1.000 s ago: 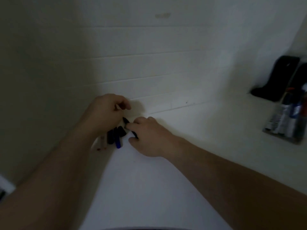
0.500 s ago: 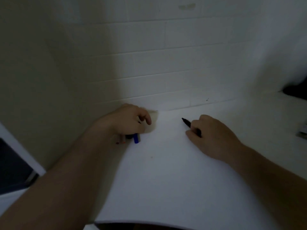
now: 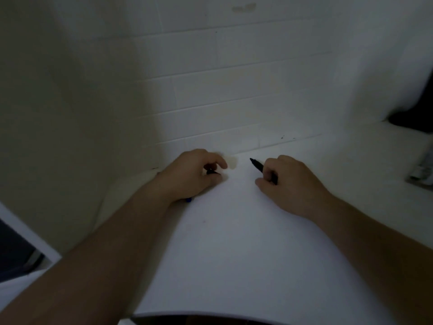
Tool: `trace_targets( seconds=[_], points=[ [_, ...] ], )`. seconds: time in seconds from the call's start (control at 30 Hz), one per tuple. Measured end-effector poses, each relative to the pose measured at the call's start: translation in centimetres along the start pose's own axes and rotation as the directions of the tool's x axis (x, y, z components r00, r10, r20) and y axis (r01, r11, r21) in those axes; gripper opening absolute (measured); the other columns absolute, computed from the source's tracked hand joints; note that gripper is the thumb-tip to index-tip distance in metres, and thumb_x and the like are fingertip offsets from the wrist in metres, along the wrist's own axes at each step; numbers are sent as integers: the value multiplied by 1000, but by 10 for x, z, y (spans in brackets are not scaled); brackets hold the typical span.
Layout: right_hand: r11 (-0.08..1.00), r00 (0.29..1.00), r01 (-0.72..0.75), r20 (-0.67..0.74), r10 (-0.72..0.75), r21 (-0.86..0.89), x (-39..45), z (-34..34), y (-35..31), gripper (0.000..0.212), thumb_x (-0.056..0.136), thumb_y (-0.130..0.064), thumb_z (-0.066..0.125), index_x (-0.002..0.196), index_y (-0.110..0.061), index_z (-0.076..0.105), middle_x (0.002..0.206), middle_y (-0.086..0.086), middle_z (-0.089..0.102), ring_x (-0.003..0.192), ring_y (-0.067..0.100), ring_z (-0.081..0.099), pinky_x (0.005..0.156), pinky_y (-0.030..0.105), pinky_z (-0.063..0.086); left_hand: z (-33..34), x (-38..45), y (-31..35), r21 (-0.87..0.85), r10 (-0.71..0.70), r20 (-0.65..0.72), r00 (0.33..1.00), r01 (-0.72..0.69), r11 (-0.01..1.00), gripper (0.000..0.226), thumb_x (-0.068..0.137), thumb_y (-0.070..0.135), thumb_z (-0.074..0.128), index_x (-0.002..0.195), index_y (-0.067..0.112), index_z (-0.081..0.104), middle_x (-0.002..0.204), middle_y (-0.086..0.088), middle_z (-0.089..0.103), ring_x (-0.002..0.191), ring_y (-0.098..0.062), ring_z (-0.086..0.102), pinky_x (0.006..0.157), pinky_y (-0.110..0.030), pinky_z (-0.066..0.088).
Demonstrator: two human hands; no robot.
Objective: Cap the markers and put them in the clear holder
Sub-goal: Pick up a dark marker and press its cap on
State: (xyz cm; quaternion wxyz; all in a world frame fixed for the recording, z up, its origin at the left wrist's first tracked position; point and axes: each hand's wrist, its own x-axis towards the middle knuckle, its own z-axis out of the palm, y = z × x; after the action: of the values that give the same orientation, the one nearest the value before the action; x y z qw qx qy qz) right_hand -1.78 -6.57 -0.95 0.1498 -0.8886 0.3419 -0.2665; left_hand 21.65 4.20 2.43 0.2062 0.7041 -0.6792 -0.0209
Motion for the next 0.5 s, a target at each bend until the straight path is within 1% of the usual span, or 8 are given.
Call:
trace_targets(
  seconds=[0.1, 0.17, 0.23, 0.3, 0.37, 0.4, 0.47, 0.5],
  points=[
    [1000, 1000, -3, -15, 3, -22, 1, 0, 2, 25, 83, -29, 68, 72, -26, 45, 76, -7, 49, 70, 10, 47, 61, 30, 34, 4, 2, 8, 19, 55, 43, 998, -56, 998, 26, 86, 39, 72, 112, 35, 70, 103, 13, 64, 86, -2, 57, 85, -18, 47],
    [1000, 1000, 11, -26, -11, -26, 1, -1, 3, 26, 84, -25, 67, 73, -25, 43, 75, -6, 49, 71, 15, 47, 62, 32, 35, 2, 2, 11, 7, 47, 81, 996, -47, 999, 30, 85, 35, 75, 114, 33, 71, 108, 13, 63, 88, -4, 59, 85, -14, 45],
    [1000, 999, 18, -45, -18, -10, 0, -2, 3, 28, 85, -25, 67, 73, -25, 41, 74, -6, 50, 70, 15, 46, 60, 30, 34, 1, 1, 9, 10, 23, 120, 992, -25, 1000, 34, 84, 31, 76, 118, 33, 70, 114, 13, 63, 94, -6, 61, 89, -16, 44],
    [1000, 998, 16, -62, -15, 16, -1, -3, 2, 28, 88, -25, 67, 74, -22, 42, 71, -6, 50, 67, 10, 45, 58, 26, 32, 2, 1, 8, 34, 19, 139, 990, -24, 999, 32, 85, 27, 74, 116, 33, 70, 115, 12, 66, 98, -8, 62, 92, -19, 43],
    [999, 996, 4, -86, 1, 51, -2, -3, 0, 26, 90, -27, 67, 79, -20, 45, 71, -6, 51, 65, 9, 47, 57, 29, 36, 5, 1, 12, 49, 23, 116, 993, -29, 998, 27, 88, 23, 71, 114, 30, 71, 115, 8, 68, 101, -10, 62, 88, -16, 39],
    [997, 995, -4, -102, 11, 75, -2, -4, -2, 23, 92, -28, 66, 84, -21, 45, 73, -6, 55, 65, 11, 50, 59, 31, 40, 6, 2, 14, 46, 20, 86, 996, -24, 999, 26, 89, 23, 69, 114, 28, 71, 115, 6, 68, 102, -11, 62, 85, -14, 36],
    [993, 991, -25, -126, 39, 116, -1, -5, -4, 18, 95, -25, 63, 101, -25, 47, 87, -4, 63, 73, 19, 58, 68, 36, 48, 7, 2, 17, -16, -12, 3, 1000, 12, 1000, 23, 91, 21, 66, 113, 26, 70, 112, 5, 70, 102, -12, 62, 79, -11, 36],
    [992, 990, -27, -135, 44, 126, 0, -6, -5, 21, 95, -22, 62, 110, -28, 47, 94, -5, 65, 80, 21, 60, 73, 37, 50, 7, 2, 17, -65, -46, -39, 998, 43, 997, 22, 91, 20, 65, 112, 27, 68, 110, 6, 70, 99, -11, 62, 75, -10, 37]
  ],
)
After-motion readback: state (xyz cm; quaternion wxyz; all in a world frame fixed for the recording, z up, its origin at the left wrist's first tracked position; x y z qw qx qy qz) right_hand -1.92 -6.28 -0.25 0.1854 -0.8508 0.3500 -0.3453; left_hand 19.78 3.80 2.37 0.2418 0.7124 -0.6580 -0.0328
